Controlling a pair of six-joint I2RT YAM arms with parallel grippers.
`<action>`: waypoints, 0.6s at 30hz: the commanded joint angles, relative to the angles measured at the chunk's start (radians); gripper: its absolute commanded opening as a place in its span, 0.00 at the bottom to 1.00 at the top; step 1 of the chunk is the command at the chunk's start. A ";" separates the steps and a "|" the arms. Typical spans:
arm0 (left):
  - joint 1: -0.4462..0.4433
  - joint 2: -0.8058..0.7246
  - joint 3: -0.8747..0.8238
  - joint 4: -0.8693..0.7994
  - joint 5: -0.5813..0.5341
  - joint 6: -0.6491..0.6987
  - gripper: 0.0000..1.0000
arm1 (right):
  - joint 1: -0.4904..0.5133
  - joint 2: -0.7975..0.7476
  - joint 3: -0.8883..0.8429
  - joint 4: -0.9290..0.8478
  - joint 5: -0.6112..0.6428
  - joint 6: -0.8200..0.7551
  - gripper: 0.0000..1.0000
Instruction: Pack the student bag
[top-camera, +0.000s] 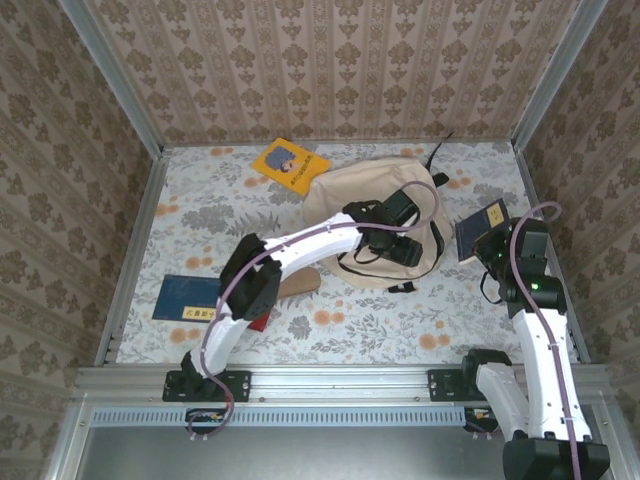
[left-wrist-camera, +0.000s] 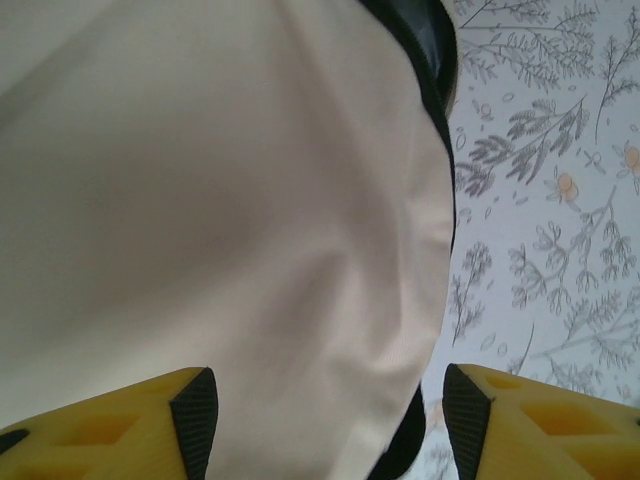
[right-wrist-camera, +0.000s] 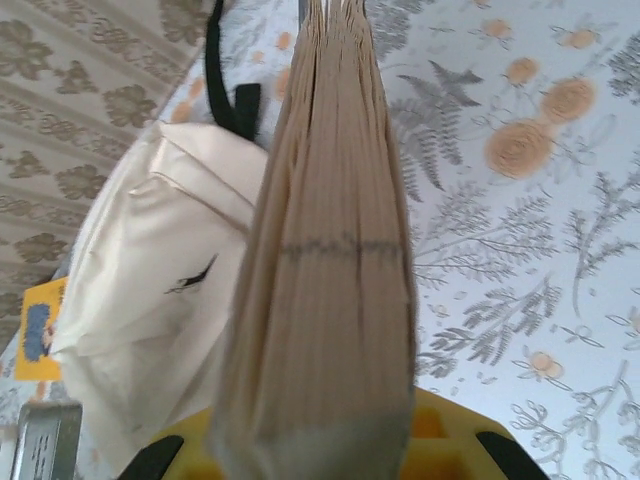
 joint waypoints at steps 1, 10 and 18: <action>-0.007 0.071 0.089 0.024 0.042 0.032 0.61 | -0.013 -0.016 -0.028 -0.006 -0.047 -0.023 0.04; -0.007 0.193 0.202 0.029 0.122 0.049 0.44 | -0.018 -0.025 -0.064 -0.005 -0.082 -0.017 0.05; -0.003 0.216 0.195 0.057 0.182 0.042 0.32 | -0.021 -0.037 -0.060 -0.021 -0.091 -0.018 0.05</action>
